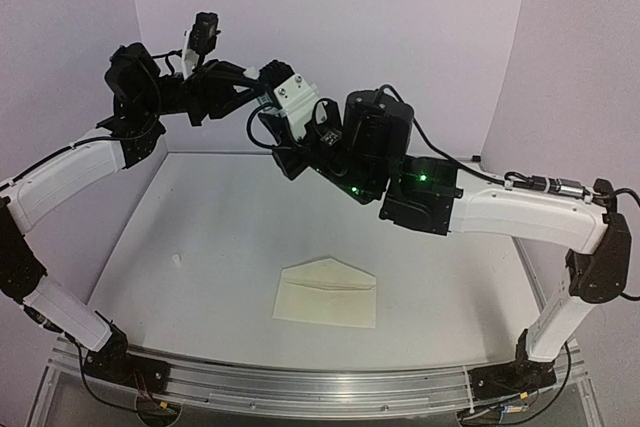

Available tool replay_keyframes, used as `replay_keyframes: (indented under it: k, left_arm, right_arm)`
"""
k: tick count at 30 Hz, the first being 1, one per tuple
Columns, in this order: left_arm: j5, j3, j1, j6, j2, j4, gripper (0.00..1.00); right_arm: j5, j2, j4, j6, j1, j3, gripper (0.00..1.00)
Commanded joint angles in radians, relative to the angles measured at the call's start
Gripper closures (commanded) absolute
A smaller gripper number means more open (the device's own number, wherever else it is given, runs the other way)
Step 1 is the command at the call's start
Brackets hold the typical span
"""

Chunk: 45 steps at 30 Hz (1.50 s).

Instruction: Place the letter into the envelope and seal it

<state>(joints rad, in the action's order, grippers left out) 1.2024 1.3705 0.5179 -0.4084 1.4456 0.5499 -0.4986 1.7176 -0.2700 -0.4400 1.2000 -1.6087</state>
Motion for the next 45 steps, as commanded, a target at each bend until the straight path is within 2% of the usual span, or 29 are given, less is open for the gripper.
replay_keyframes:
  k: [1, 3, 5, 7, 9, 14, 19, 23, 26, 30, 31, 33, 34, 35, 36, 37, 40, 43, 45]
  left_arm:
    - [0.067, 0.030, 0.000, -0.016, -0.005, 0.073, 1.00]
    - [0.106, 0.018, 0.001, -0.029, -0.010, 0.123, 1.00]
    - [0.138, 0.009, 0.001, -0.031, -0.017, 0.155, 1.00]
    - [0.164, -0.001, 0.002, -0.035, -0.023, 0.182, 1.00]
    - [0.187, -0.014, 0.005, -0.049, -0.029, 0.224, 1.00]
    - [0.220, -0.031, 0.013, -0.060, -0.041, 0.273, 1.00]
    - [0.226, -0.034, 0.013, -0.062, -0.047, 0.278, 1.00]
    - [0.232, -0.036, 0.012, -0.063, -0.048, 0.283, 1.00]
    - [0.245, -0.040, 0.013, -0.071, -0.047, 0.308, 1.00]
    - [0.252, -0.039, 0.015, -0.077, -0.042, 0.331, 1.00]
    - [0.253, -0.039, 0.016, -0.079, -0.042, 0.334, 1.00]
    - [0.249, -0.039, 0.016, -0.079, -0.043, 0.331, 1.00]
    - [0.238, -0.038, 0.015, -0.078, -0.045, 0.318, 1.00]
    - [0.222, -0.035, 0.013, -0.073, -0.045, 0.300, 1.00]
    - [0.207, -0.030, 0.010, -0.066, -0.045, 0.282, 1.00]
    - [0.180, -0.026, 0.003, -0.061, -0.046, 0.258, 1.00]
    - [0.097, -0.007, -0.020, -0.052, -0.041, 0.193, 1.00]
    - [-0.014, 0.028, -0.038, -0.082, -0.024, 0.103, 1.00]
    - [-0.114, 0.047, -0.043, -0.152, -0.007, 0.070, 1.00]
  right_arm:
    - [0.166, -0.008, 0.120, 0.114, -0.047, -0.063, 1.00]
    - [0.462, -0.022, 0.176, 0.279, -0.141, -0.073, 1.00]
    - [0.796, -0.026, 0.168, 0.428, -0.252, -0.070, 1.00]
    - [1.064, 0.001, 0.161, 0.539, -0.329, -0.110, 1.00]
    - [1.243, 0.044, 0.159, 0.602, -0.370, -0.175, 1.00]
    - [1.495, 0.146, 0.132, 0.722, -0.406, -0.341, 1.00]
    - [1.491, 0.176, 0.106, 0.750, -0.410, -0.366, 1.00]
    - [1.486, 0.163, 0.090, 0.771, -0.414, -0.325, 1.00]
    - [1.541, 0.164, -0.004, 0.854, -0.416, -0.306, 1.00]
    - [1.588, 0.212, -0.051, 0.950, -0.416, -0.365, 0.99]
    - [1.578, 0.220, -0.053, 0.959, -0.416, -0.373, 0.96]
    - [1.531, 0.214, -0.055, 0.950, -0.417, -0.356, 0.77]
    - [1.500, 0.204, -0.056, 0.943, -0.417, -0.334, 0.64]
    - [1.468, 0.191, -0.059, 0.940, -0.417, -0.307, 0.47]
    - [1.429, 0.175, -0.064, 0.942, -0.418, -0.282, 0.23]
    - [1.390, 0.164, -0.085, 0.960, -0.418, -0.254, 0.13]
    - [1.227, 0.115, -0.203, 1.072, -0.418, -0.113, 0.09]
    - [1.032, 0.059, -0.421, 1.210, -0.406, 0.044, 0.08]
    - [0.847, 0.011, -0.489, 1.206, -0.371, 0.144, 0.07]
